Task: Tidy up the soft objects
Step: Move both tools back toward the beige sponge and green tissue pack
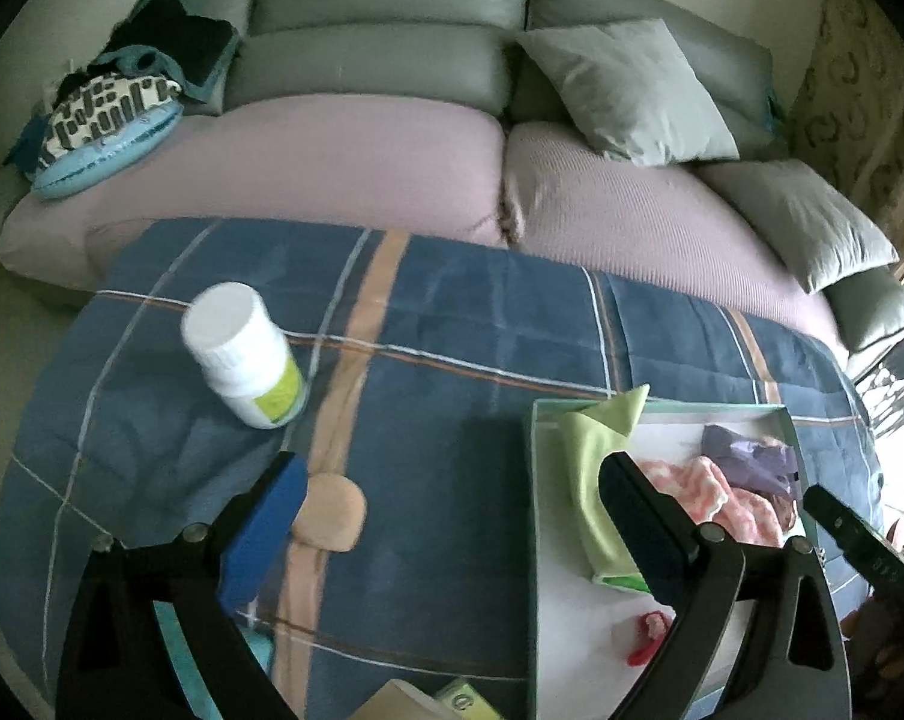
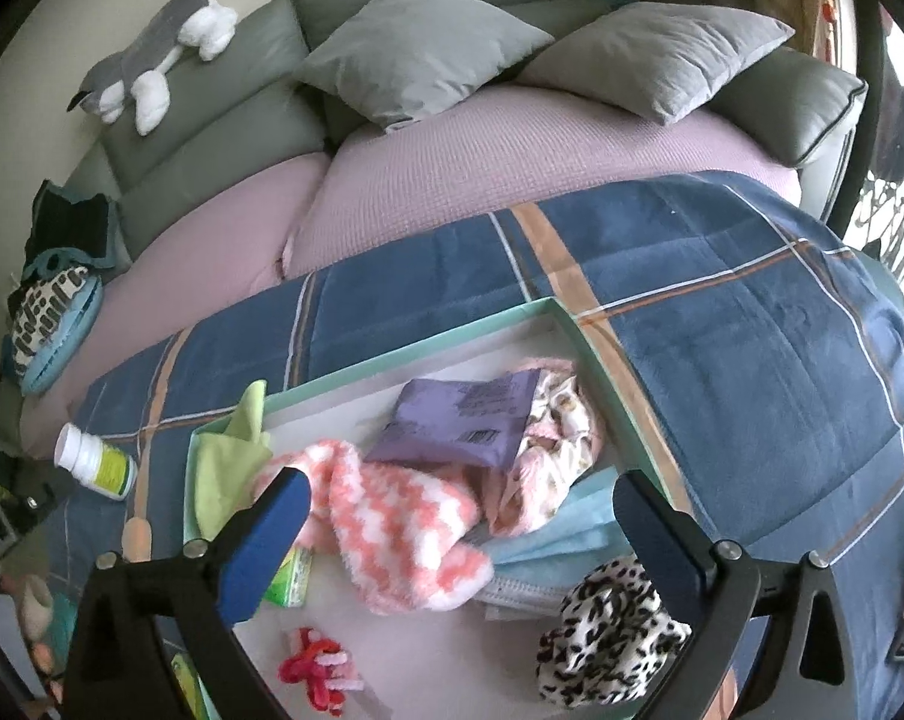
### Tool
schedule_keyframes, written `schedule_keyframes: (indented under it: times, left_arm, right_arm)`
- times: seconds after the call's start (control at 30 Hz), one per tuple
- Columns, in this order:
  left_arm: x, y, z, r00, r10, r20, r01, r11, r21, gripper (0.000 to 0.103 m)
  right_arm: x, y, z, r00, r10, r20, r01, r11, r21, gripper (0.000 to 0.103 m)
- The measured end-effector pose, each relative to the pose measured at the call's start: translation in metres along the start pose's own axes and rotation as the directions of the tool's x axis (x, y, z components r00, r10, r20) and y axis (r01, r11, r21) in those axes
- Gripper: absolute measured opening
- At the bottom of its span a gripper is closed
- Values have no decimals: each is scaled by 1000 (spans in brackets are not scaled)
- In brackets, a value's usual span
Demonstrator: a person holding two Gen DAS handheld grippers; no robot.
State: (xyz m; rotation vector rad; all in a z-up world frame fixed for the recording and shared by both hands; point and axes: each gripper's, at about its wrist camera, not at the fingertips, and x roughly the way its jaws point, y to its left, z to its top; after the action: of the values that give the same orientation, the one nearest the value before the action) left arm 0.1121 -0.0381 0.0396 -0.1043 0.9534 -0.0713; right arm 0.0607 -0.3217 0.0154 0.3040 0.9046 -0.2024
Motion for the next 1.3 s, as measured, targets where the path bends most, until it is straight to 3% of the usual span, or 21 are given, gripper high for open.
schedule_keyframes:
  times: [0.37,0.63,0.87,1.1,1.3]
  left_arm:
    - [-51,42,-1,999,3,53,-1,999,-38,98]
    - [-77,84,-11,995,82,49,-78,994,-82,98]
    - [-89,117,-22,992,123,8,-121,987,-109,98]
    - [-78,146,-34,987,145,-64,-152,979,-133,98]
    - [-62,165,-41,983,139,-121,-158,974,-163,98]
  right_arm:
    - [-15,46,-21,997,71,-21,-72,995,-66,102]
    - [-19,108,-51,981,159,-115,-178,966,-185,102]
    - [-25,157,-82,962,201,-187,-250,923,-293,101]
    - [-16,189,-109,943,185,-275,-283,883,-374,87]
    - [-2,206,-126,925,167,-340,-310,850,-425,82]
